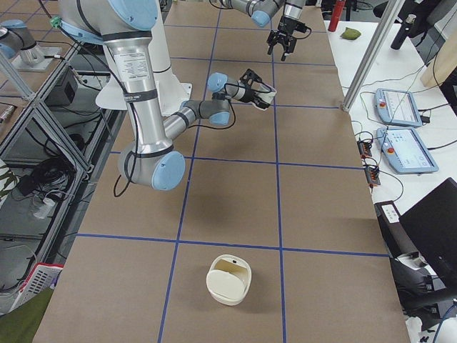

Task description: Left arm hands cup to right arm to dump lemon

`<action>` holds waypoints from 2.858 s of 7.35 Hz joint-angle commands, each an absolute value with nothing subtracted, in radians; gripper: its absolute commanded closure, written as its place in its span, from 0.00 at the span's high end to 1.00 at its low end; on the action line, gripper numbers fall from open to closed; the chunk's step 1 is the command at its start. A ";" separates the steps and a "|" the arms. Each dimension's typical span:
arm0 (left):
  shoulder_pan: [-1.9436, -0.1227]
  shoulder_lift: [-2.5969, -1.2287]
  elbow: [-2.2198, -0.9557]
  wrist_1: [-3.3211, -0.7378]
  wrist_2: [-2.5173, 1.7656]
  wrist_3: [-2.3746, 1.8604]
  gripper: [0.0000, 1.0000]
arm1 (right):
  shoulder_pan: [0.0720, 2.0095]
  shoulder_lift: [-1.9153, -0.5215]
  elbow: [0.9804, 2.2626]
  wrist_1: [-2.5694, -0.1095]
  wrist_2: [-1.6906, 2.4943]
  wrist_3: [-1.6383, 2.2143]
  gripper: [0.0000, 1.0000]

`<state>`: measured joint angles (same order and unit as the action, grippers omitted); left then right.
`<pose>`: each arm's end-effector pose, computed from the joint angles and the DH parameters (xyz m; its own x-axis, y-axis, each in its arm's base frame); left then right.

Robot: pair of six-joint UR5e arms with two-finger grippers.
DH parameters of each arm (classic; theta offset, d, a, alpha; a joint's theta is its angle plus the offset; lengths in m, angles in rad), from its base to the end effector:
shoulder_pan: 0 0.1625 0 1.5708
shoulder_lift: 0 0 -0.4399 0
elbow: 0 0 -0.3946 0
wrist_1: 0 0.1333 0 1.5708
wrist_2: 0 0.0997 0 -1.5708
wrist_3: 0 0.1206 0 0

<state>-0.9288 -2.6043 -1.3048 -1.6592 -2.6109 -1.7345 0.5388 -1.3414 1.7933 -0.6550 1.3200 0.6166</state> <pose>0.4396 -0.6369 0.0784 0.3848 -0.6524 -0.6529 0.0791 0.7281 -0.6809 -0.4223 -0.4426 0.3445 0.6759 -0.5168 0.5255 -0.2668 0.4931 0.8280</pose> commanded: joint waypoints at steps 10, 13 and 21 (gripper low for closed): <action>-1.025 -2.345 -1.563 -1.654 -2.496 -1.534 1.00 | 1.529 -1.795 1.438 -0.025 2.190 0.635 0.07; -1.017 -2.345 -1.565 -1.654 -2.480 -1.534 1.00 | 1.535 -1.861 1.370 0.226 2.276 0.929 0.07; -1.023 -2.345 -1.577 -1.651 -2.480 -1.534 1.00 | 1.647 -1.856 1.255 0.458 2.369 1.588 0.07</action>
